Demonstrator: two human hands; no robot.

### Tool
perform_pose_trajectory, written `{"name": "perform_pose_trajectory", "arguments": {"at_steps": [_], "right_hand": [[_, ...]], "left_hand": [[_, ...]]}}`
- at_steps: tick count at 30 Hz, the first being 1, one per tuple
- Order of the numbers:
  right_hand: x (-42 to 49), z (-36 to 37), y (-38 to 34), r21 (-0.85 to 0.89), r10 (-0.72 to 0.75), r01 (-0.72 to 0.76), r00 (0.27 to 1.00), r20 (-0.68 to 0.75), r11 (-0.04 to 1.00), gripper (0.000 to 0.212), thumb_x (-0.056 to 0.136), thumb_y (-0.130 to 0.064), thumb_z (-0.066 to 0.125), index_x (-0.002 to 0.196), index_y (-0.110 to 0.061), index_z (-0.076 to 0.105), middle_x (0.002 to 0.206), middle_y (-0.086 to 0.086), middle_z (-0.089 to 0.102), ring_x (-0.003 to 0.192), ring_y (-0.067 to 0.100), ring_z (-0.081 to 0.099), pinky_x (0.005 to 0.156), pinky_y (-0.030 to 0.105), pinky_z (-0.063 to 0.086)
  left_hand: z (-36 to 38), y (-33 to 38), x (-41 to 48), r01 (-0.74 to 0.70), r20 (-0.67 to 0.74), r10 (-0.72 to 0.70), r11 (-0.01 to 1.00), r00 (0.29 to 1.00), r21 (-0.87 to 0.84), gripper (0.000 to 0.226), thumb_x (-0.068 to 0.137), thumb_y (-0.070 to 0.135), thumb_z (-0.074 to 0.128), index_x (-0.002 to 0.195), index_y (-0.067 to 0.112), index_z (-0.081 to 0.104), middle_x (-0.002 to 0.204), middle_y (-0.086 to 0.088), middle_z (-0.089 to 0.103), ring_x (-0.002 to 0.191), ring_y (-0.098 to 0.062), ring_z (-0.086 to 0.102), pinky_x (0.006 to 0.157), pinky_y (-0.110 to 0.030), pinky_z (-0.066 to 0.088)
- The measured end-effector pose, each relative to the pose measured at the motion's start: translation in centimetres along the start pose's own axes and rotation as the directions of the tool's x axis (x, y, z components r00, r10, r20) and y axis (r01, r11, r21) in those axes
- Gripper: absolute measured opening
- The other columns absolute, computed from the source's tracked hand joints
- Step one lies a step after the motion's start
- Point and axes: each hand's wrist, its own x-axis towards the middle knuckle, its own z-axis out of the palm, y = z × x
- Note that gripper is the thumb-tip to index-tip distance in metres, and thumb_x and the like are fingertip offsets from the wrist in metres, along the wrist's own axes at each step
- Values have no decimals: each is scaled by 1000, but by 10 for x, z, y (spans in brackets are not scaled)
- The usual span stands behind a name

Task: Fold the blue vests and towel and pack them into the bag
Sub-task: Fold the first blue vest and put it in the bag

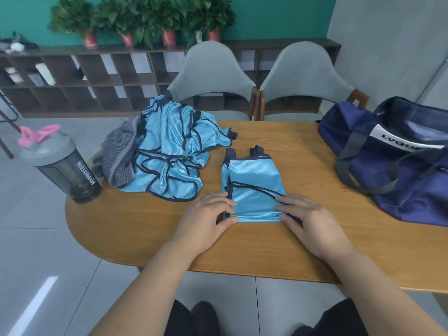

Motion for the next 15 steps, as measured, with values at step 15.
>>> {"name": "perform_pose_trajectory", "arguments": {"at_steps": [15], "right_hand": [[-4,-2,-10,17,-86,86,996,-4,996,25,96,-37,72,117,-25,79,130,-14,70,124,6,64,108,32,50]], "left_hand": [[-4,8,-8,-60,-10,61,996,998,67,33,98,52,68,118,27,77,127,17,69,129,-3,57,106,-34,51]]}}
